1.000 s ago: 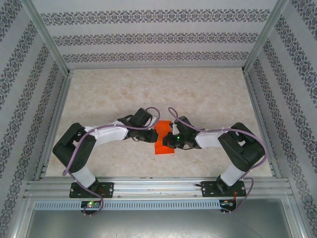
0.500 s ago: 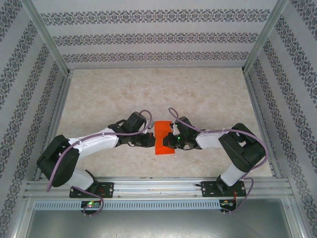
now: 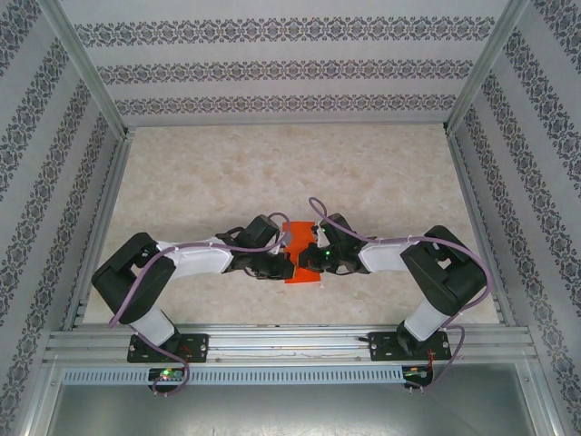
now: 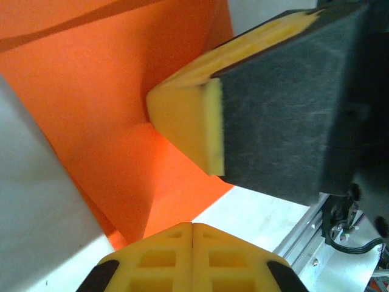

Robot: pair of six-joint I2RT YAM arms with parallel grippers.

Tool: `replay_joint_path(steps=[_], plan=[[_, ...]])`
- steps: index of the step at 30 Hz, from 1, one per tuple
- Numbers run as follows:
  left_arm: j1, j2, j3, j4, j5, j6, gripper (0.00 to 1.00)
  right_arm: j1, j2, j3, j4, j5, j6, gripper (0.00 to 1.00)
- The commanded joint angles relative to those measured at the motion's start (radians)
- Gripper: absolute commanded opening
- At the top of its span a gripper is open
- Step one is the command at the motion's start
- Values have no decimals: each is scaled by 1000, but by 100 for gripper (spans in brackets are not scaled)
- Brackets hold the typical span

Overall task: Fold a paper plane with a square sheet of paper (fold left side to right side)
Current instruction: Fold the triangle a second time at the center of the table.

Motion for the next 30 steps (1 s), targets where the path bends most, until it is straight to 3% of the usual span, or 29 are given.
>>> replay_joint_path(steps=[1, 30], plan=[[-11, 18, 7, 44, 11, -9, 2, 15, 21, -29, -90, 39, -9, 0], [-11, 68, -40, 21, -40, 14, 2, 15, 17, -13, -105, 29, -18, 0]])
